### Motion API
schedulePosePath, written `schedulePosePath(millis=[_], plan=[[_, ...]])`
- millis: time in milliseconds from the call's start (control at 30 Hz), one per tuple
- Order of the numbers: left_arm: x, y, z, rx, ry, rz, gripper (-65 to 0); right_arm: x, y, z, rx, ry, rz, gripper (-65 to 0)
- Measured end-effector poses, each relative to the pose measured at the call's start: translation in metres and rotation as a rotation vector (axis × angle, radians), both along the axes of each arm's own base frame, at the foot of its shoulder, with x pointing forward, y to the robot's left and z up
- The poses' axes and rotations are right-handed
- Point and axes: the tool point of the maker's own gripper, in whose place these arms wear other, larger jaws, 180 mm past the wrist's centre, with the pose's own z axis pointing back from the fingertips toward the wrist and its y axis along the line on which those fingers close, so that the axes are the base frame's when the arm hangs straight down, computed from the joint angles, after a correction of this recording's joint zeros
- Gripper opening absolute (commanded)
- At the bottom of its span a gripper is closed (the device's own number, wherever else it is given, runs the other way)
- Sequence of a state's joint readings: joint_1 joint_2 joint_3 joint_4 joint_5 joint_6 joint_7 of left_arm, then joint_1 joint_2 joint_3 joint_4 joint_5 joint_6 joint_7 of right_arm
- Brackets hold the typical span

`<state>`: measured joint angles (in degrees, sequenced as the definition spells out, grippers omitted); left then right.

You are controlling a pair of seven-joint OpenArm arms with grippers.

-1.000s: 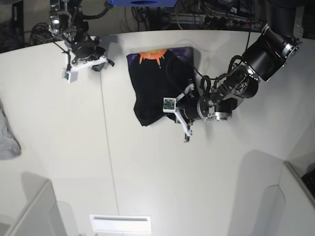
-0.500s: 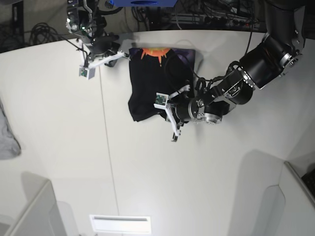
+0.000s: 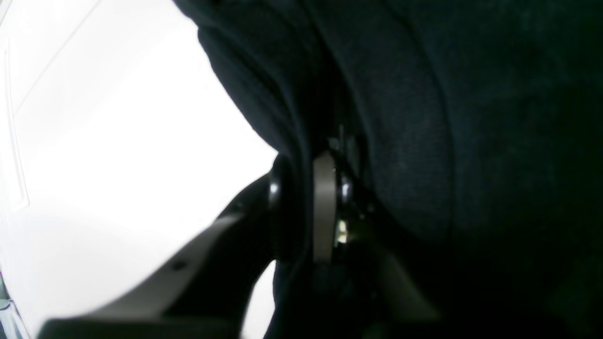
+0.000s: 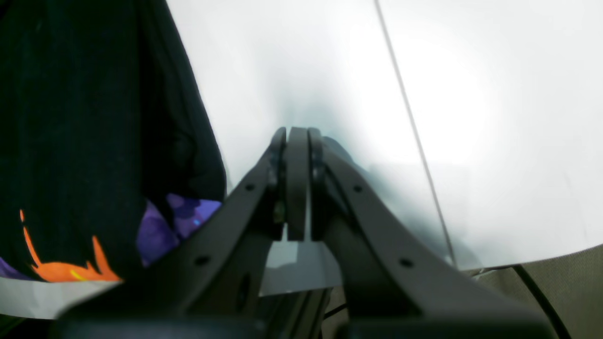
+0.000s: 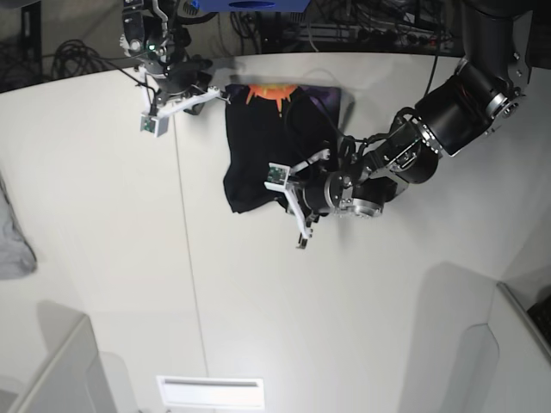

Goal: Fold the T-shirt properly
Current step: 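Drag the bundle with the left gripper to square it on the table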

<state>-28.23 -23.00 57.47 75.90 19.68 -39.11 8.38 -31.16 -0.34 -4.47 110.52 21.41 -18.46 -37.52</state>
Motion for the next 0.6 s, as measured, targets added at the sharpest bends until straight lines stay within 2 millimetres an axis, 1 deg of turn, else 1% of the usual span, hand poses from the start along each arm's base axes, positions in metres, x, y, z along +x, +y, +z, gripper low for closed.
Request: schedulePosePath(millis=[67,133,200,233,267,433,600], plan=[[0.001,-0.001,0.001,-0.003,-0.005,0.002,-43.9,0.0,0.0,0.0,0.0,0.0,0.0,-65.0],[0.004,-0.003,0.004,-0.005,-0.014,0.0,-38.0,-0.001,0.0,-0.001,0.0,0.003,0.001,-65.0],[0.007,-0.004,0.008,0.005,-0.033,-0.005,-33.2,-0.004,0.0,-0.006,-0.001,0.018,0.001,-65.0],[0.007,-0.005,0.01,0.003,-0.038,-0.009,-31.9,-0.005,0.0,-0.009,-0.002,0.028,0.002,-65.0],[0.007,-0.007,0.012,-0.001,-0.043,-0.014,-30.9,-0.007,0.0,-0.01,-0.001,0.034,0.001,-65.0],[0.007,-0.015,0.025,-0.009,-0.061,-0.052,-30.9,-0.007,0.001,-0.011,0.0,0.034,0.0,-65.0],[0.019,-0.025,0.05,-0.046,-0.119,-0.068,-30.6,-0.007,0.001,-0.011,0.0,0.034,0.0,-65.0]])
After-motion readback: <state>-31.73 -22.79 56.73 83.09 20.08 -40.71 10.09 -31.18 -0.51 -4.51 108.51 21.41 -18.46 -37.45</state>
